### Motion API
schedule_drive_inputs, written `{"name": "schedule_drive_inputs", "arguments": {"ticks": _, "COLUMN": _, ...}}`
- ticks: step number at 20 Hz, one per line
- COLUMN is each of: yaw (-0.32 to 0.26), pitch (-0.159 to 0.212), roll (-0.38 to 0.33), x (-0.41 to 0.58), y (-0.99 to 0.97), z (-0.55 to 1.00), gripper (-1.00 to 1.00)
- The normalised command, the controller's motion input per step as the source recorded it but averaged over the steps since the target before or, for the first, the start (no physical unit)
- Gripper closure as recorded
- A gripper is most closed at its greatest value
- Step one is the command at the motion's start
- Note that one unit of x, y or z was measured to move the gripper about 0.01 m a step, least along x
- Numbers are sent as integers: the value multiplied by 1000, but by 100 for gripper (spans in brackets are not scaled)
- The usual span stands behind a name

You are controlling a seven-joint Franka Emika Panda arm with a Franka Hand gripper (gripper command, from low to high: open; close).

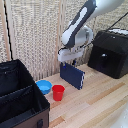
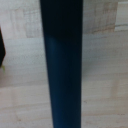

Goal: Discover the targeted book and set your gripper to the appropriate amplitude. Smoothly guide your gripper in the direction of the book and snatch it firmly. Search for the back section of the caddy. Move the held book towards the back section and lightly deposit it inside.

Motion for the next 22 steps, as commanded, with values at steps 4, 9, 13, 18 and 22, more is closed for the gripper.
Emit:
{"name": "schedule_drive_inputs", "arguments": {"ticks": 4, "yaw": 0, "pitch": 94, "roll": -24, "x": 170, "y": -78, "z": -260, "gripper": 100}}
{"name": "schedule_drive_inputs", "arguments": {"ticks": 9, "yaw": 0, "pitch": 28, "roll": -2, "x": 41, "y": -19, "z": -75, "gripper": 100}}
{"name": "schedule_drive_inputs", "arguments": {"ticks": 13, "yaw": 0, "pitch": 0, "roll": -5, "x": 0, "y": 11, "z": 0, "gripper": 100}}
{"name": "schedule_drive_inputs", "arguments": {"ticks": 18, "yaw": 48, "pitch": 0, "roll": -17, "x": 43, "y": 102, "z": 0, "gripper": 100}}
{"name": "schedule_drive_inputs", "arguments": {"ticks": 22, "yaw": 45, "pitch": -16, "roll": -34, "x": 50, "y": 91, "z": 0, "gripper": 100}}
